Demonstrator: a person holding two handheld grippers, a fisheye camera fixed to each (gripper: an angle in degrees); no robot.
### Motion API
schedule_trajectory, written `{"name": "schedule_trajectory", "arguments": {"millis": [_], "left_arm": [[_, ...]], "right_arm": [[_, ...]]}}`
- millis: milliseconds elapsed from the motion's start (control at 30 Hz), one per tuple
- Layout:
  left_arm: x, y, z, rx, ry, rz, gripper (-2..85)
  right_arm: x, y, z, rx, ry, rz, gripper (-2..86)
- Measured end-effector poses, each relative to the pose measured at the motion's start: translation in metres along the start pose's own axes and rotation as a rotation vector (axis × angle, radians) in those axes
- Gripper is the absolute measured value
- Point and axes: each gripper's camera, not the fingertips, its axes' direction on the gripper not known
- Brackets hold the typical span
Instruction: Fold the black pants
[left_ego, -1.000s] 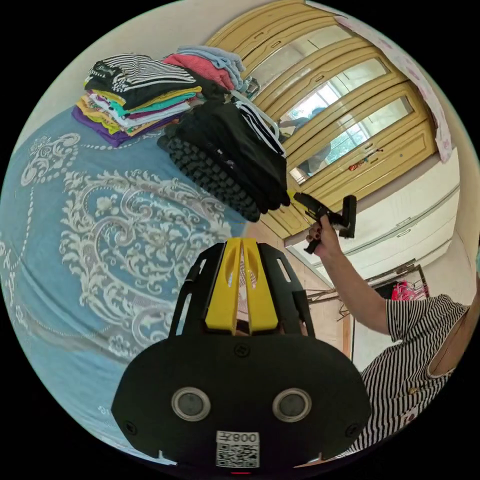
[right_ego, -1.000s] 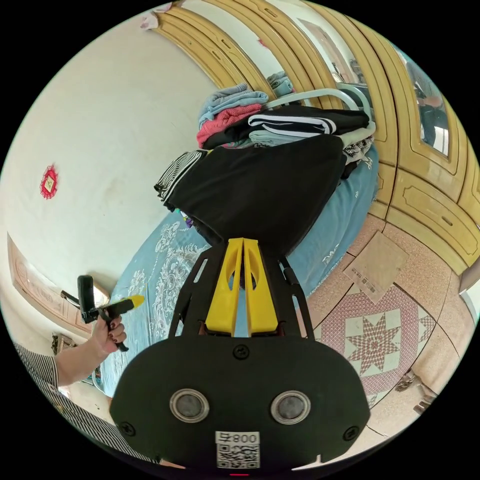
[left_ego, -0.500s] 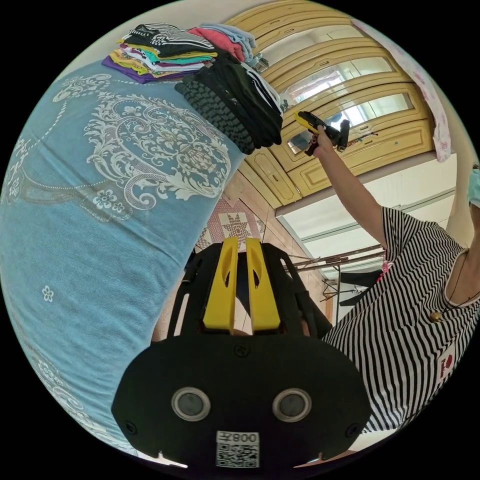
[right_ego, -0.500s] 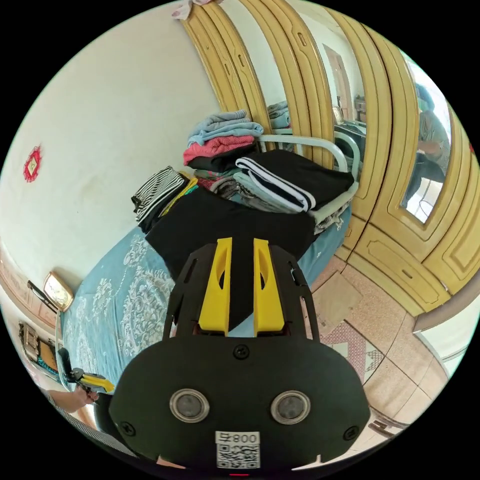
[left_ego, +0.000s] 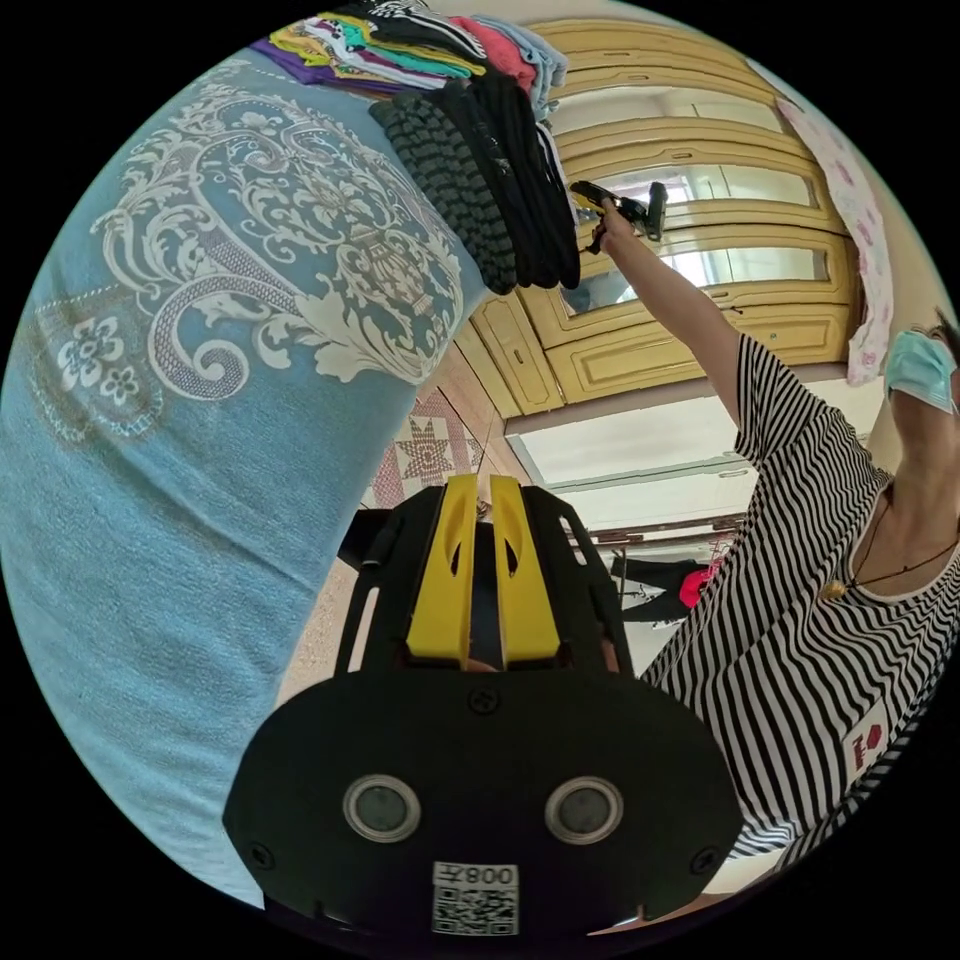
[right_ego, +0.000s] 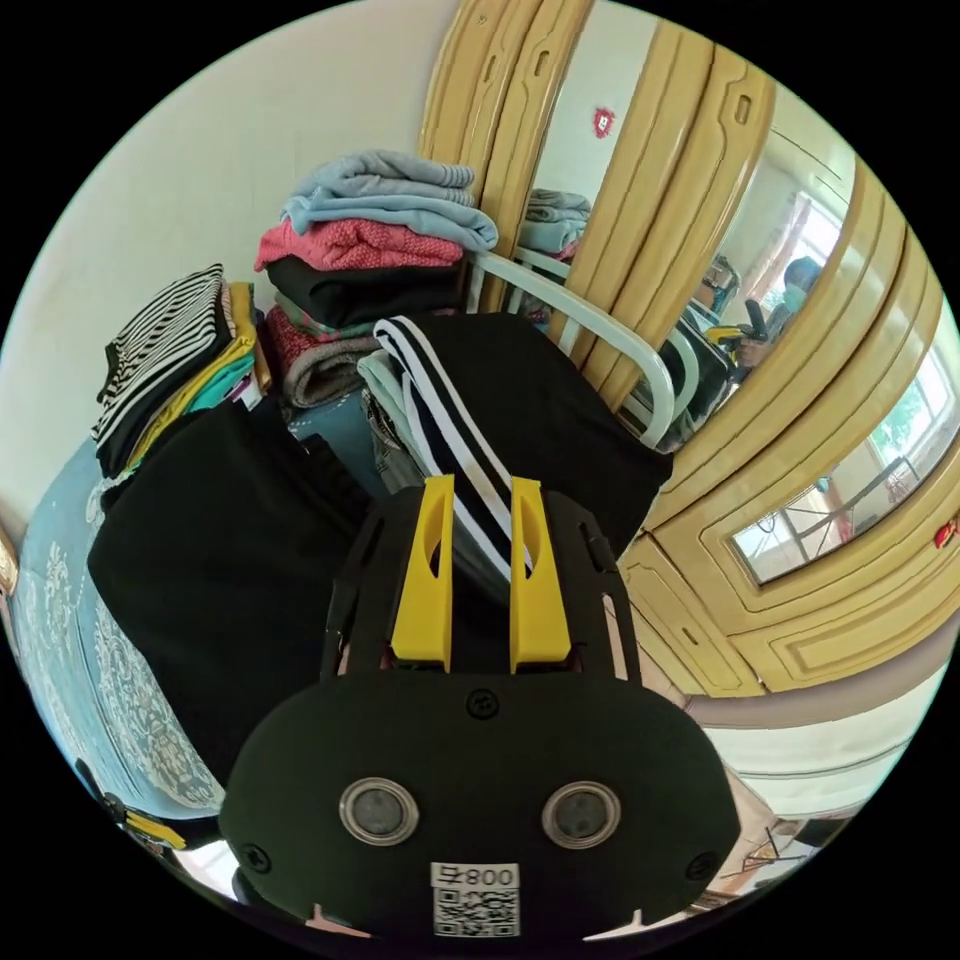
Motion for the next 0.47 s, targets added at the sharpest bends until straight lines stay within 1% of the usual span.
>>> {"name": "schedule_trajectory", "arguments": {"millis": [67, 133, 233, 300, 333, 400, 433, 467], "left_arm": [[0.003, 0.016, -0.004, -0.004, 0.0, -0.013, 2.4], [0.009, 0.029, -0.009, -0.008, -0.002, -0.012, 2.3], [0.019, 0.052, -0.017, -0.018, -0.006, -0.005, 1.7], [0.026, 0.067, -0.023, -0.016, -0.003, -0.003, 1.5], [0.032, 0.077, -0.028, -0.009, 0.0, -0.003, 1.4], [0.041, 0.092, -0.035, 0.003, 0.009, 0.004, 1.4], [0.049, 0.102, -0.039, 0.009, 0.014, 0.014, 1.3], [0.058, 0.112, -0.044, 0.015, 0.013, 0.03, 1.4]], "right_arm": [[0.001, 0.002, -0.002, -0.018, 0.029, 0.027, 5.3], [0.005, 0.007, -0.01, 0.006, 0.025, 0.059, 3.1], [0.022, 0.016, -0.031, 0.008, -0.073, 0.151, 1.7], [0.045, 0.027, -0.06, 0.073, -0.261, 0.264, 1.1], [0.051, 0.031, -0.069, 0.092, -0.318, 0.28, 1.0], [0.071, 0.043, -0.106, 0.189, -0.542, 0.327, 0.7], [0.075, 0.045, -0.116, 0.206, -0.595, 0.332, 0.6], [0.081, 0.049, -0.136, 0.242, -0.697, 0.336, 0.6]]}}
